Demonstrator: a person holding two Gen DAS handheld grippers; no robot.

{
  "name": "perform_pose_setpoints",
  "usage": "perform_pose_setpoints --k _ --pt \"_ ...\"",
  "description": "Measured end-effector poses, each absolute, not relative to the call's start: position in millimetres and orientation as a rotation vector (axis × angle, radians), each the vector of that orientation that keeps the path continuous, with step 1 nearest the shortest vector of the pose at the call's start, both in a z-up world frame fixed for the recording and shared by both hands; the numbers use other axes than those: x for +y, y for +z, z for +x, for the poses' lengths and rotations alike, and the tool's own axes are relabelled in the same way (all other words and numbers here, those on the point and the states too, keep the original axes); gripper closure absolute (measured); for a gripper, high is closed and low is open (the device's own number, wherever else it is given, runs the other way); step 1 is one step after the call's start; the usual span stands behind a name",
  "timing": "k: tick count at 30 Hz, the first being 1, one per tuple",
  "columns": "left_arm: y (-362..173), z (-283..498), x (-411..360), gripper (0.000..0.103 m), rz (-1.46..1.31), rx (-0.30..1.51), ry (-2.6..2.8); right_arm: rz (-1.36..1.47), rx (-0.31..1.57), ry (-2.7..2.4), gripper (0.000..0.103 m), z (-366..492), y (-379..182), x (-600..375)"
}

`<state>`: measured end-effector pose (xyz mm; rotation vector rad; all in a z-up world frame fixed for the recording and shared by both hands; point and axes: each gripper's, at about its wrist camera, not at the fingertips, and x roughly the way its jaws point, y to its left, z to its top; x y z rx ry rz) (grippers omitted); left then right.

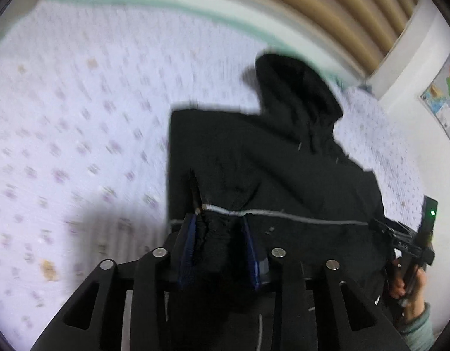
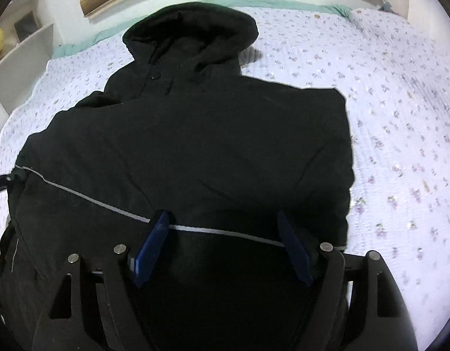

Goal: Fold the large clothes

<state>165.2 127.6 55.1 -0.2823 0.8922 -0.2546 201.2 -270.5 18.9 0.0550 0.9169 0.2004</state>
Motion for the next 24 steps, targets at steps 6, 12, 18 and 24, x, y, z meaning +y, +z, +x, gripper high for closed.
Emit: perform_pose_setpoints --k 6,12,18,24 --pt "118 139 114 0.049 -0.244 0.701 -0.287 0.140 0.649 0.263 0.015 164 98 -279" --pt "19 189 65 0.049 -0.135 0.988 -0.190 0.089 0.832 0.166 0.012 203 50 -260" --pt "-6 193 83 0.050 -0.283 0.972 -0.213 -0.024 0.810 0.128 0.009 197 -14 -253" --pt "-8 177 68 0.049 -0.162 0.883 -0.166 -0.025 0.754 0.106 0.009 184 -21 -250"
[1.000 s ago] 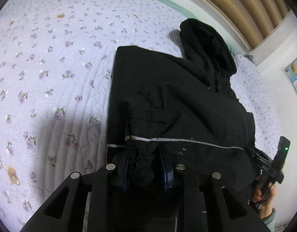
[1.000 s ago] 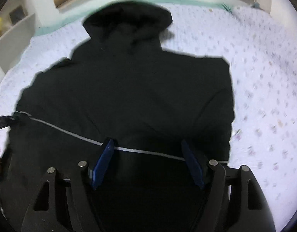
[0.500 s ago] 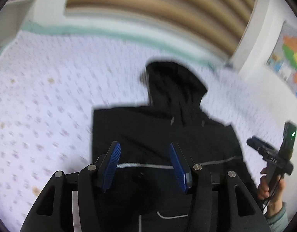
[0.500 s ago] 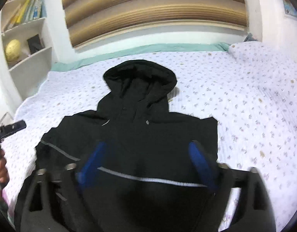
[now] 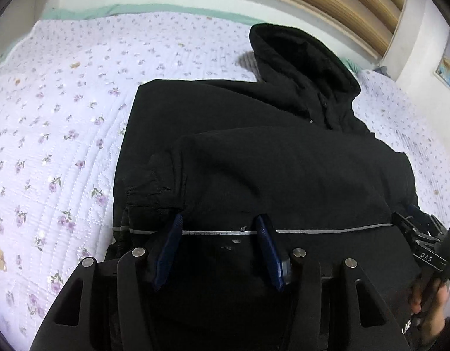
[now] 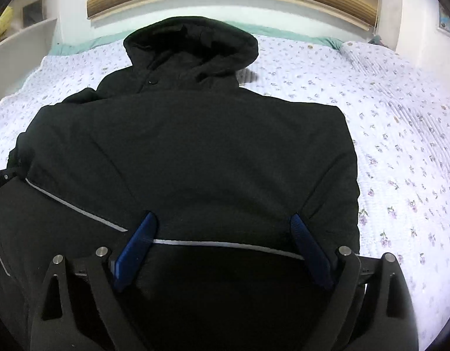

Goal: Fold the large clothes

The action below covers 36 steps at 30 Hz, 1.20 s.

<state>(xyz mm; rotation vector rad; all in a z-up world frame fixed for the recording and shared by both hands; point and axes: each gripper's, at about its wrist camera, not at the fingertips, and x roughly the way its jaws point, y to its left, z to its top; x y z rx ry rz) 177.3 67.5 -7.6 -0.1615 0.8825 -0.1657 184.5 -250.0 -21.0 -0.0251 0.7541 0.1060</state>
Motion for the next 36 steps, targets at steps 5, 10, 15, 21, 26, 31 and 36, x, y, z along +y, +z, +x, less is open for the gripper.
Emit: perform_pose_setpoints --k 5,10,15,21,26,31,36 --pt "-4 174 68 0.049 -0.165 0.885 -0.171 -0.028 0.731 0.098 0.009 175 -13 -247" --pt "-1 173 73 0.049 -0.182 0.912 -0.187 -0.029 0.733 0.082 0.008 174 -13 -248" --pt "28 180 86 0.049 -0.273 0.989 -0.233 -0.012 0.822 0.084 0.008 182 -7 -251" --pt "169 178 96 0.049 -0.239 0.895 -0.255 0.085 0.908 0.108 0.009 173 74 -272" --pt "280 194 75 0.049 -0.159 0.826 -0.311 0.121 0.870 0.064 0.009 191 180 -295" --pt "313 226 46 0.049 -0.059 0.805 -0.311 0.198 0.778 0.074 0.015 222 248 -302" --pt "289 296 20 0.049 -0.024 0.846 -0.318 0.197 0.817 0.102 0.036 273 243 -287"
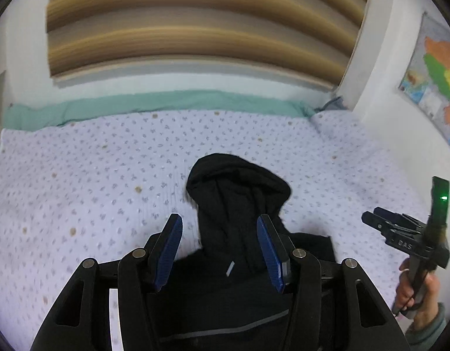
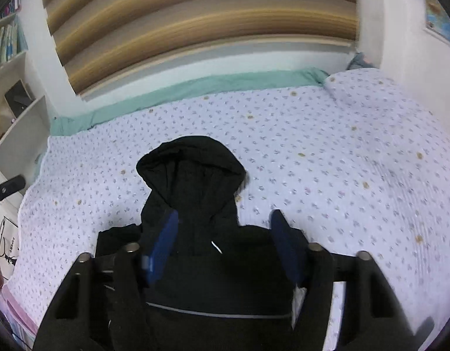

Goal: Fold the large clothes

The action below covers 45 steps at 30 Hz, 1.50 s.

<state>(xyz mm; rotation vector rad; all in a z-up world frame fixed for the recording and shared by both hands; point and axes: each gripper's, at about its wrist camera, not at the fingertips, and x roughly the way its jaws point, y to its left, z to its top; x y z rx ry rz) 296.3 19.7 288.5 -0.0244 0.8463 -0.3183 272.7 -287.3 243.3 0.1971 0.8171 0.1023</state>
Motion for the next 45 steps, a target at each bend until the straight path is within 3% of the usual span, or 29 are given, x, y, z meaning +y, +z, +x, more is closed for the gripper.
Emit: perform_pose_setpoints --k 11,22,23,24,26,28,31,33,35,39,41,45 --pt "125 446 -16 0.049 -0.011 1.040 -0.288 0.286 1.066 0.118 0.034 416 99 -294" --pt "53 521 -20 0.049 -0.088 1.116 -0.206 0.276 1.110 0.105 0.034 498 44 -296" --pt "51 523 -21 0.062 -0.093 1.111 -0.203 0.295 1.114 0.110 0.038 502 41 -296" --pt "50 525 -20 0.089 -0.093 1.108 -0.200 0.312 1.112 0.117 0.059 504 38 -297" --pt "54 525 -8 0.092 -0.123 1.106 -0.182 0.320 1.102 0.111 0.091 505 36 -300" --pt "64 517 16 0.093 -0.216 1.096 -0.194 0.326 1.043 0.095 0.095 494 47 -312" --pt "75 492 55 0.086 -0.408 1.106 -0.250 0.358 0.972 0.127 0.095 464 69 -330" --pt "73 481 55 0.086 -0.391 1.114 -0.247 0.338 0.952 0.152 0.095 449 72 -326" --pt "53 486 44 0.086 -0.274 1.134 -0.210 0.257 0.977 0.109 0.095 448 60 -313" --pt "-8 504 43 0.079 -0.269 1.228 -0.194 0.371 1.130 0.154 0.095 472 -4 -320" --pt "1 497 35 0.076 -0.199 1.174 -0.180 0.447 1.134 0.174 0.091 472 -14 -329" --pt "23 473 21 0.065 -0.003 1.076 -0.152 0.441 1.108 0.168 0.064 458 4 -339"
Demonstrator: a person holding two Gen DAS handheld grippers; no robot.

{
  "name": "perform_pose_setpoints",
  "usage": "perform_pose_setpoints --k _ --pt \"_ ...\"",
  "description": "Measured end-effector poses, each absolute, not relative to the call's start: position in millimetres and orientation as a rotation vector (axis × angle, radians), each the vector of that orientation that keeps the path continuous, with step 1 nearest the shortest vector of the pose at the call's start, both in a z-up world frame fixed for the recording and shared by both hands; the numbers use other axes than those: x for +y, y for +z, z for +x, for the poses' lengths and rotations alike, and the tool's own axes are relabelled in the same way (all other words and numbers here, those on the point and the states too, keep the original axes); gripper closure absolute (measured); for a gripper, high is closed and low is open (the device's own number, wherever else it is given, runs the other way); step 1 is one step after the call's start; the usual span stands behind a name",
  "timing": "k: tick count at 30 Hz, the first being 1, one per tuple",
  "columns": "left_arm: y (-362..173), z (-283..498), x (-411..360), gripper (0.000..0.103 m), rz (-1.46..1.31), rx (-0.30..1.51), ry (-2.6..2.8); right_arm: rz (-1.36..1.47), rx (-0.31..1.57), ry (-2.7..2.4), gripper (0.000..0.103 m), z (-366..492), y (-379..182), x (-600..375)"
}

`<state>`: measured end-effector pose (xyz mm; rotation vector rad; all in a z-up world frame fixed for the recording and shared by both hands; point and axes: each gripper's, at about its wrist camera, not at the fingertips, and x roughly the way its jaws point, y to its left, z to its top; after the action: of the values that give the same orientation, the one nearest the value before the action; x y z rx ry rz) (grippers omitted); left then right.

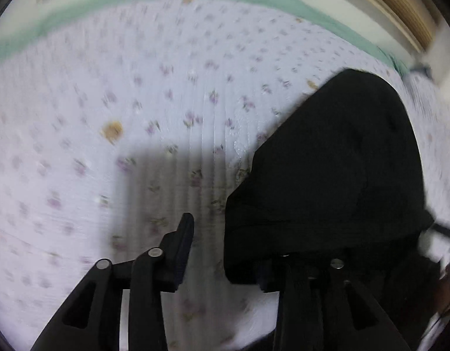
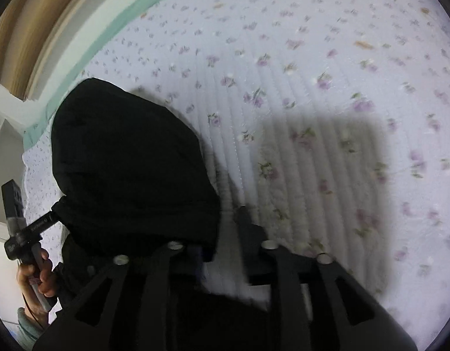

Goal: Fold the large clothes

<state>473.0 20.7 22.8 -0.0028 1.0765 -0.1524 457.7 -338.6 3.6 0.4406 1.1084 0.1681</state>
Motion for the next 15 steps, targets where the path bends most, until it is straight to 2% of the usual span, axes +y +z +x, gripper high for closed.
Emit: perform_pose_setpoints --k 1,7,11,14,15 --pt "30 464 21 0.065 0.025 1.056 -0.168 0.406 1.096 0.164 0.059 449 13 -339" --pt "89 430 37 0.065 0.010 0.942 -0.224 0.317 1.013 0.261 0.059 414 72 -338" --pt "142 459 11 0.065 0.039 0.827 -0.193 0.233 0.900 0.335 0.057 446 123 -311" --pt "145 498 -18 0.065 -0.005 0.820 -0.292 0.188 0.848 0.371 0.046 491 140 -278" --pt "135 512 -24 0.065 -0.045 0.856 -0.324 0.174 0.839 0.378 0.046 508 139 -266"
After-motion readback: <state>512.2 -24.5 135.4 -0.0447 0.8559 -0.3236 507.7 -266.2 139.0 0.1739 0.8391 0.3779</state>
